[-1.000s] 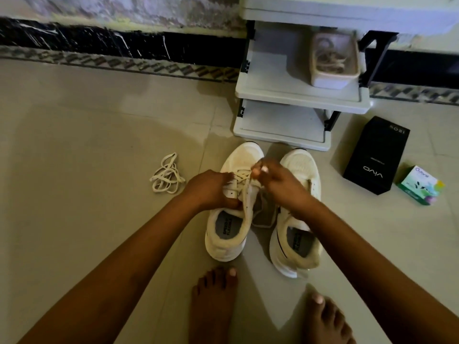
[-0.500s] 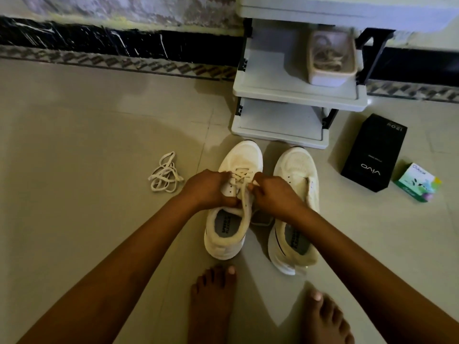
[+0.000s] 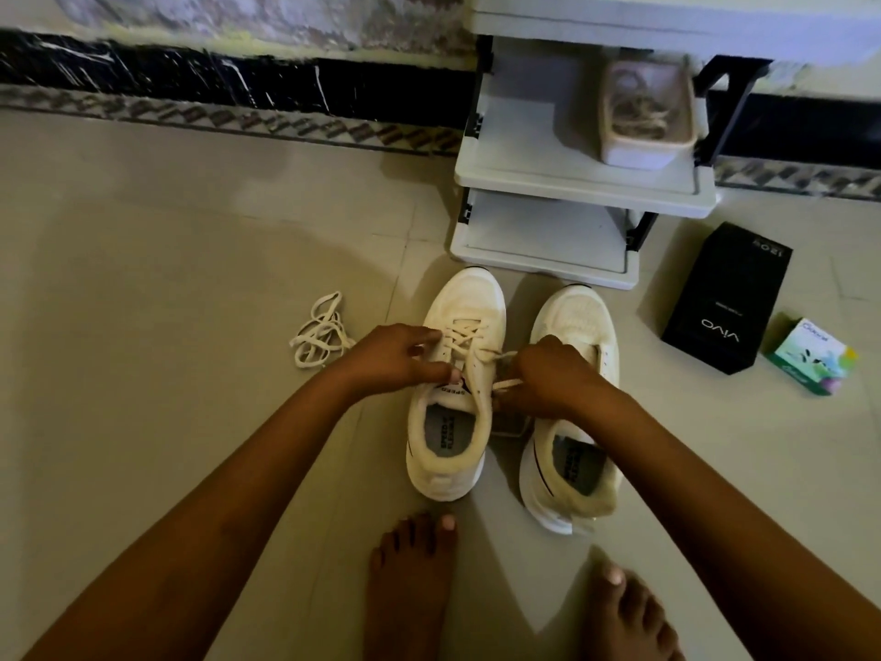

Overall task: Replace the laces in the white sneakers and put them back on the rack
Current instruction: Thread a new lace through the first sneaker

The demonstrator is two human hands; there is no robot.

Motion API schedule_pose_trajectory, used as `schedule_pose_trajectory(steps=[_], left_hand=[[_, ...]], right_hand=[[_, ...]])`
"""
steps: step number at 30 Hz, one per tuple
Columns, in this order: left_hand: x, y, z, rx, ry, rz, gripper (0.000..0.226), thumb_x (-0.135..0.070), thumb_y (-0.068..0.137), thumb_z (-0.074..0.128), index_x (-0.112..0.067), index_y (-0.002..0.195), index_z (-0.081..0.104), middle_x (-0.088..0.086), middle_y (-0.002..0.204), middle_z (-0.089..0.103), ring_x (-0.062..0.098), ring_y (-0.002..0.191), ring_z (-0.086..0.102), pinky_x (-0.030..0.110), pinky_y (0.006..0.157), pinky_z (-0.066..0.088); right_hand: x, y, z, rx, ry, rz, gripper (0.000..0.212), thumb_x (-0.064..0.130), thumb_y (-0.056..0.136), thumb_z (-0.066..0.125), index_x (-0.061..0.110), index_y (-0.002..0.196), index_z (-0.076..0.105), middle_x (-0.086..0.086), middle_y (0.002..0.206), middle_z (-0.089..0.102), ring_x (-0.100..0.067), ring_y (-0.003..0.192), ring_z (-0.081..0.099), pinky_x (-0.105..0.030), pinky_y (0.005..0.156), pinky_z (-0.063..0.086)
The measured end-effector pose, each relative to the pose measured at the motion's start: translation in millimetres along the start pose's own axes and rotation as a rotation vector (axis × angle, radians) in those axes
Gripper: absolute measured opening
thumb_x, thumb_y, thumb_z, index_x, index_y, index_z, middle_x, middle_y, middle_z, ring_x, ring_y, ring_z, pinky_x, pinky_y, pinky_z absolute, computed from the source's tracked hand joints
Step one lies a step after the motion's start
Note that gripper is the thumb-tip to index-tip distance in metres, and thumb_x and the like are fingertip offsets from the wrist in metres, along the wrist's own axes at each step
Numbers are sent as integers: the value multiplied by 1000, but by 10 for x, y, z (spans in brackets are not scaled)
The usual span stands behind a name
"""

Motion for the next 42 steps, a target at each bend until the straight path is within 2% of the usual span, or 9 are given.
schedule_pose_trajectory(steps=[3,7,9,15,20,29,32,37,42], left_hand=[[63,-28,16,-6,-122,3,70,-42,78,71,-23,140,44,0,142,47,14,128,46,31,102,38],[34,-9,36,-7,-60,24,71,-45,79,69,-22,141,41,1,143,47,15,128,46,32,103,38],[46,0,35,-6,-44,20,72,-46,79,68,-22,141,41,1,143,46,15,128,47,34,105,39],[48,-14,36,-24,-33,18,71,-46,80,68,-22,141,41,3,143,47,17,130,45,35,106,38],[39,-2,38,-21,-4,18,72,-49,80,66,-22,142,39,3,143,46,17,130,45,34,104,37],[68,-2,37,-32,-35,27,72,-49,79,68,-24,141,42,0,143,47,14,129,46,31,103,37],[58,-8,39,-31,-43,31,72,-49,79,68,-24,141,42,0,143,47,14,128,46,32,103,38],[43,1,26,-12,-103,33,70,-43,77,71,-23,138,45,-2,141,48,14,127,46,30,99,39],[-261,-65,-171,-111,-386,151,37,-33,84,67,-22,119,62,-4,120,63,13,115,56,28,92,46]], right_hand=[[-50,50,-121,-102,129,23,29,40,87,61,12,94,67,-5,93,64,-20,89,58,-29,76,47],[-70,84,-272,-284,476,15,23,29,93,54,9,106,54,-3,97,58,-16,85,54,-23,64,41],[-53,117,-264,-338,492,-2,20,22,95,52,8,109,53,-9,104,60,-18,86,54,-23,68,40],[-20,244,-102,-219,364,-33,20,20,94,53,5,108,55,-13,112,53,-24,97,53,-27,75,38],[55,225,-190,-280,277,-66,27,21,95,48,3,115,46,-17,112,57,-31,95,57,-37,78,47],[27,271,-68,-122,356,-46,17,20,95,51,8,106,52,-13,108,56,-18,87,47,-27,73,36],[-46,236,-196,-149,665,23,9,22,95,51,13,97,50,-7,98,56,-19,86,52,-32,73,45],[-171,80,-739,-324,1276,86,9,16,96,49,18,88,53,2,77,51,-12,71,49,-24,67,44],[177,-38,-929,-86,1766,-108,25,14,99,36,8,108,59,-1,83,62,-13,74,60,-25,72,54]])
Point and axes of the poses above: each hand's wrist, its own y-axis towards the middle knuckle, its own z-axis out of the palm, x = y × z, the point moved 9 cm from there along y, towards the middle knuckle
